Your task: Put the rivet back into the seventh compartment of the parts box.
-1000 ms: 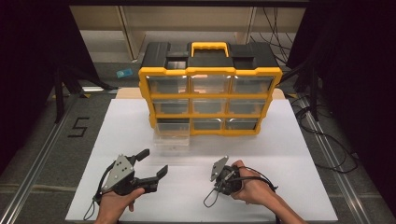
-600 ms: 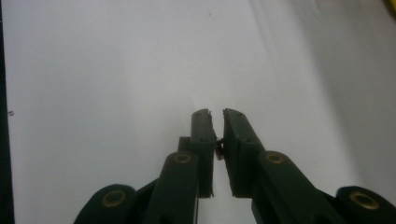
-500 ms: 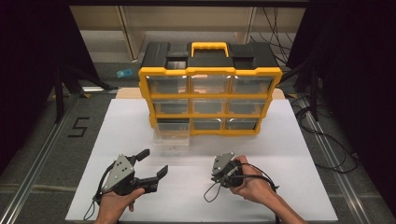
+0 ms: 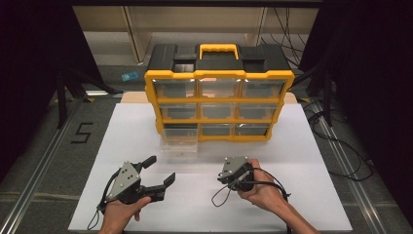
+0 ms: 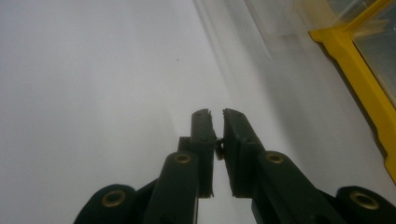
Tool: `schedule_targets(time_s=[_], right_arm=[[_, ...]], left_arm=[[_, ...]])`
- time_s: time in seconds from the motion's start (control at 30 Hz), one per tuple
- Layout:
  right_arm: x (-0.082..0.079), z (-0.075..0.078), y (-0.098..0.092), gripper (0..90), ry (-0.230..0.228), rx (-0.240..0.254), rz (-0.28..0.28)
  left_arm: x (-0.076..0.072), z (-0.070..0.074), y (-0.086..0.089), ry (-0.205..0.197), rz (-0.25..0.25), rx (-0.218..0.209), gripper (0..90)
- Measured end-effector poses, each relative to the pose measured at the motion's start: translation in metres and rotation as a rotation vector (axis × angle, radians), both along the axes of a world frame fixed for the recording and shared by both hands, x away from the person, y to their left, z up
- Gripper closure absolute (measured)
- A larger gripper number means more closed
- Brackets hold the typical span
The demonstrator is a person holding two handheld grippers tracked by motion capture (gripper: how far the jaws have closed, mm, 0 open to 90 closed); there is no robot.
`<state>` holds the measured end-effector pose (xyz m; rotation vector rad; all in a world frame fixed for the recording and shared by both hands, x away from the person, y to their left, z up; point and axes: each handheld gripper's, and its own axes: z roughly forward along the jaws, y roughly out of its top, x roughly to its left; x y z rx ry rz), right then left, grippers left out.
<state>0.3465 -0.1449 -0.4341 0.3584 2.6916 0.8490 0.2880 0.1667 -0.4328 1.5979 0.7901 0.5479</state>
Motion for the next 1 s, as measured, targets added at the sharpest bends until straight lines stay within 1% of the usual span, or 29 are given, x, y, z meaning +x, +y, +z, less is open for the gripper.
schedule_targets(time_s=[0.07,0.3,0.37,0.47,0.53,0.6,0.67,0.7,0.77,0.87,0.9,1.0], right_arm=[[0.000,0.001,0.003,82.8,-0.014,0.010,0.000],[0.002,0.006,0.009,82.8,-0.021,0.026,0.006],[0.003,0.008,0.011,82.8,-0.036,0.031,0.002],[0.005,0.010,0.013,82.8,-0.038,0.040,0.004],[0.007,0.012,0.015,82.8,-0.056,0.043,0.001],[0.008,0.014,0.015,82.8,-0.061,0.043,0.002],[0.010,0.017,0.016,82.8,-0.053,0.064,-0.006],[0.011,0.018,0.016,82.8,-0.066,0.067,-0.005],[0.012,0.019,0.016,82.8,-0.069,0.071,-0.007],[0.016,0.023,0.019,82.9,-0.089,0.087,-0.004],[0.017,0.024,0.020,82.9,-0.083,0.097,-0.005],[0.022,0.030,0.024,82.8,-0.091,0.109,0.001]], left_arm=[[0.000,0.000,0.000,-0.001,0.001,0.000,16.8],[0.000,0.000,0.000,0.000,0.001,0.001,16.8],[0.000,0.000,0.000,0.000,0.001,0.001,16.8],[0.000,0.000,0.000,0.000,0.002,0.000,16.8],[0.000,0.000,0.000,0.002,0.002,0.001,16.8],[0.000,0.000,0.000,0.003,0.004,0.003,16.8],[0.000,0.000,0.000,0.003,0.004,0.003,16.8],[0.000,0.000,0.000,0.004,0.004,0.003,16.8],[0.001,0.000,0.000,0.003,0.004,0.003,16.8],[0.001,0.000,0.000,0.004,0.005,0.002,16.7],[0.001,0.000,0.000,0.004,0.005,0.002,16.7],[0.001,-0.001,0.000,0.005,0.005,0.001,16.7]])
